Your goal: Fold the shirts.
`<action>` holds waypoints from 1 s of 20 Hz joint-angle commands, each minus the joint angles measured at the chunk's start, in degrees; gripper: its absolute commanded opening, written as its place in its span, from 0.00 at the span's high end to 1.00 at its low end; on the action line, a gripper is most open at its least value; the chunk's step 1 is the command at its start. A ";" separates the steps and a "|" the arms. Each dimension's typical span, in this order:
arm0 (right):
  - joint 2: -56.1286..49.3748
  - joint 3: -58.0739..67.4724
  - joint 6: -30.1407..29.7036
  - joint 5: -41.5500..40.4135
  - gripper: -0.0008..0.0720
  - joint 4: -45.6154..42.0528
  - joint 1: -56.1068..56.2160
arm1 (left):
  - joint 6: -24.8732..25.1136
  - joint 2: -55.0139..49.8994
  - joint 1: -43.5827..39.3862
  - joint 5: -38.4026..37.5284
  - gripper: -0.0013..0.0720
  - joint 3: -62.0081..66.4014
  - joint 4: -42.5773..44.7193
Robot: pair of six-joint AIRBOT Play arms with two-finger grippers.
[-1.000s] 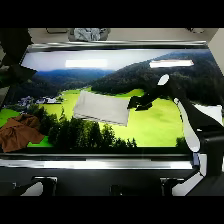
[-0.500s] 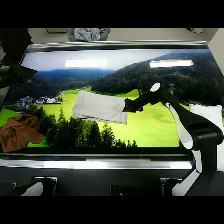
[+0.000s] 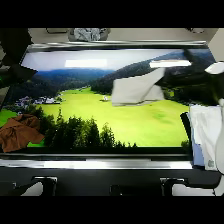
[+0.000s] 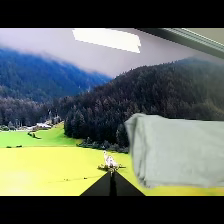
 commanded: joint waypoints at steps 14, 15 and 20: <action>12.90 1.03 0.13 20.17 0.92 -1.07 -47.95 | 0.04 -0.04 0.00 0.02 0.93 -0.04 0.00; 13.11 1.60 0.17 21.46 0.92 -1.68 -49.55 | 0.04 -0.04 0.00 0.02 0.93 -0.04 0.00; 15.54 1.86 0.13 27.91 0.92 -10.91 -56.33 | 0.04 -0.04 0.00 0.02 0.93 -0.04 0.00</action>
